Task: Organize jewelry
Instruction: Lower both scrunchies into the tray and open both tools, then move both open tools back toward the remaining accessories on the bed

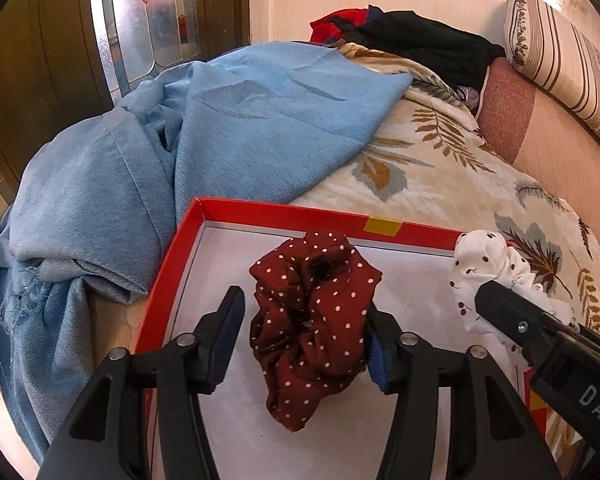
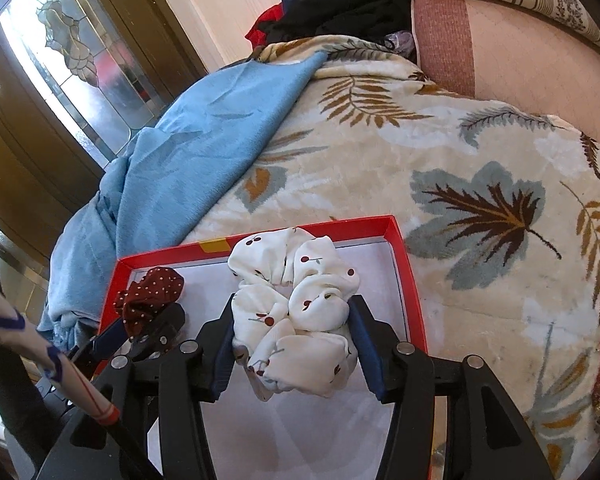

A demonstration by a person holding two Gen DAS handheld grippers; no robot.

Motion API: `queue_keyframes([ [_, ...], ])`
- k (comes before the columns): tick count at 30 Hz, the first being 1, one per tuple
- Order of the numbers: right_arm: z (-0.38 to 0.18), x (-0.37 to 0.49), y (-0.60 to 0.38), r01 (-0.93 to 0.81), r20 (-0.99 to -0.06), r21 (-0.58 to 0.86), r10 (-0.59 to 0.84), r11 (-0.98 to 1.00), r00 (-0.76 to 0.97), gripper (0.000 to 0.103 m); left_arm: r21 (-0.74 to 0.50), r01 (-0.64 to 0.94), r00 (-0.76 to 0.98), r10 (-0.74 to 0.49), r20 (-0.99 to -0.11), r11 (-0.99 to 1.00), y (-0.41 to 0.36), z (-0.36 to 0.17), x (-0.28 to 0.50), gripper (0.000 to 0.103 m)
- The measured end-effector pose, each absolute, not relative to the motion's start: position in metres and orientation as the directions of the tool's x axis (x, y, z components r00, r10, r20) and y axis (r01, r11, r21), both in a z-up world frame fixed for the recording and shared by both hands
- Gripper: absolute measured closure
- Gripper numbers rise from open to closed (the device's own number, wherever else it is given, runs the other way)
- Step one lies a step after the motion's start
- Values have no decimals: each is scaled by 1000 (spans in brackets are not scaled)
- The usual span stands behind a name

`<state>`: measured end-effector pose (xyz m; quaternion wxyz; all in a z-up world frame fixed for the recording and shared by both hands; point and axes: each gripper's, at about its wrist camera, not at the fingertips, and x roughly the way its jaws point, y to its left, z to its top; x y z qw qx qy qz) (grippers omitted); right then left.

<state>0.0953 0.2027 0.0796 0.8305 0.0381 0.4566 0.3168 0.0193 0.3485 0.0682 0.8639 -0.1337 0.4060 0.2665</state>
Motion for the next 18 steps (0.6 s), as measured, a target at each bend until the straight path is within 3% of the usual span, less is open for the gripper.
queue_keyframes([
  [6,86,92,196,-485,-729,354,561,799,392,44,-6,-578,534,372,-759,816,349,76,13,42],
  [9,85,92,194,-477,-728,368,567,798,387,34,-4,-584,532,378,-758,812,351,78,10,42],
  [18,91,88,185,-458,-713,399,583,794,389,34,-5,-596,535,392,-749,803,355,84,4,38],
])
